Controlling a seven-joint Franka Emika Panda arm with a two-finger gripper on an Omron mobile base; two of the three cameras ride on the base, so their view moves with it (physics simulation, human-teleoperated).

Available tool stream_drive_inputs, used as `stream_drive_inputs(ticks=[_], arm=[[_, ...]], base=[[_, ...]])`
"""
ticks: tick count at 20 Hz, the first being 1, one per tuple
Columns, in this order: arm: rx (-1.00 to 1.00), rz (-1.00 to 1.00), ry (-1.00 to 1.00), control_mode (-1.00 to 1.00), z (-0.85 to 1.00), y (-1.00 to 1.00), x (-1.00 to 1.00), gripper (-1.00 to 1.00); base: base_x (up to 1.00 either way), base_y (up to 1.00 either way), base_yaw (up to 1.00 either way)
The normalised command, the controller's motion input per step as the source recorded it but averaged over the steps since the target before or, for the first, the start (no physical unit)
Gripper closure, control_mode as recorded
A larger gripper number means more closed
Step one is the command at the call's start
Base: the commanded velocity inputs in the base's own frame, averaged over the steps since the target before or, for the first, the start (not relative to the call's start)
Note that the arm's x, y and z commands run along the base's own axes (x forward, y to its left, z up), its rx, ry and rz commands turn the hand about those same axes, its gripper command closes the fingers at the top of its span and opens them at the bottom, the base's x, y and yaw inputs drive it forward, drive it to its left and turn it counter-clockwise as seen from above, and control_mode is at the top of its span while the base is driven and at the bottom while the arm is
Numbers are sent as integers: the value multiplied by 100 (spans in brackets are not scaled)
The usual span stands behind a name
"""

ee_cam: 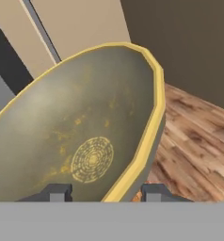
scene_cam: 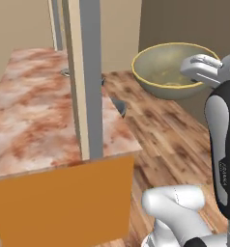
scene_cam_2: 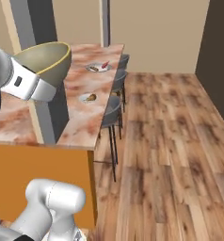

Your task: Take the smaller bowl and place it next to the appetizer plate on the dining counter , and place the larger bowl next to the plate with cooked food.

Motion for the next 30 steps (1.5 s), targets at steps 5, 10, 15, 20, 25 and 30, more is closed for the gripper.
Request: stream_drive_inputs(ticks=[5,10,15,20,25,30], arm=[[0,0,0,100,0,0,0,100],[0,0,0,100,0,0,0,100],[0,0,0,100,0,0,0,100],[0,0,0,100,0,0,0,100],[0,0,0,100,0,0,0,100],[0,0,0,100,0,0,0,100]], base=[[59,-100,-8],[74,-94,-5],[100,-50,0],[100,-6,6],[100,0,20],[100,-10,36]])
